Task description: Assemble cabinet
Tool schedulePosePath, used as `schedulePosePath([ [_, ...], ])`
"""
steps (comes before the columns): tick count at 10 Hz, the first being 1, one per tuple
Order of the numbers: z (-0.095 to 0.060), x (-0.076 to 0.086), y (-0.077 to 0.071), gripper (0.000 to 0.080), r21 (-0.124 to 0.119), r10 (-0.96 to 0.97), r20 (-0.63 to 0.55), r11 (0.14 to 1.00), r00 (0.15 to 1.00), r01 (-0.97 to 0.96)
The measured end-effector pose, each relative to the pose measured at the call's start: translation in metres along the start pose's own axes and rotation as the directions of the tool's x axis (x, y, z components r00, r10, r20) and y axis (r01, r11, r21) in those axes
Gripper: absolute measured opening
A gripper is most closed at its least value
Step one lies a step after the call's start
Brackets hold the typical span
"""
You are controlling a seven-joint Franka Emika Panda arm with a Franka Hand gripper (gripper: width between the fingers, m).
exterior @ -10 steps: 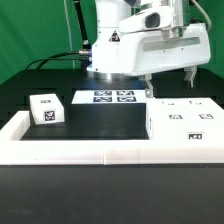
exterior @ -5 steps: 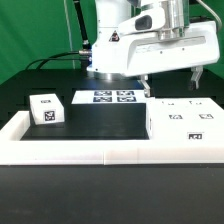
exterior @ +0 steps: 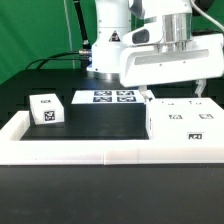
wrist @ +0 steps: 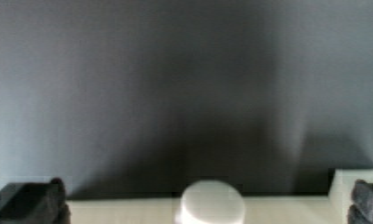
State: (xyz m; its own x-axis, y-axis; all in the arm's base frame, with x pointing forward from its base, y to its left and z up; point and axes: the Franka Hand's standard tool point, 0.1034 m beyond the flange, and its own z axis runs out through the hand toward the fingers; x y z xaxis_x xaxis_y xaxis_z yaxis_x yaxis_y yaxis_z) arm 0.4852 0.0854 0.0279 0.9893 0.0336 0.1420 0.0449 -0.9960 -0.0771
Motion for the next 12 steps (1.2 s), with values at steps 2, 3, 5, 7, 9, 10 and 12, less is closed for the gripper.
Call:
schedulePosePath([
  [2, -0.001, 0.001, -0.001, 0.0797, 0.000, -0.003, -0.002, 1.000, 1.000, 0.003],
  [3, -0.001, 0.001, -0.001, 0.0797, 0.000, -0.004, -0.001, 1.000, 1.000, 0.004],
  [5, 0.000, 0.001, -0.001, 0.0797, 0.001, 0.000, -0.006, 1.000, 1.000, 0.000],
  [7, 0.015, -0.002, -0.017, 0.0797, 0.005, 0.013, -0.045, 1.000, 0.999, -0.013],
  [9, 0.022, 0.001, -0.010, 0.0797, -0.010, -0.020, -0.055, 1.000, 0.998, 0.020],
  [10, 0.023, 0.004, -0.008, 0.0797, -0.011, -0.027, -0.058, 1.000, 0.998, 0.027],
  [12, 0.023, 0.009, -0.002, 0.0797, -0.015, -0.043, -0.064, 0.999, 0.997, 0.042],
])
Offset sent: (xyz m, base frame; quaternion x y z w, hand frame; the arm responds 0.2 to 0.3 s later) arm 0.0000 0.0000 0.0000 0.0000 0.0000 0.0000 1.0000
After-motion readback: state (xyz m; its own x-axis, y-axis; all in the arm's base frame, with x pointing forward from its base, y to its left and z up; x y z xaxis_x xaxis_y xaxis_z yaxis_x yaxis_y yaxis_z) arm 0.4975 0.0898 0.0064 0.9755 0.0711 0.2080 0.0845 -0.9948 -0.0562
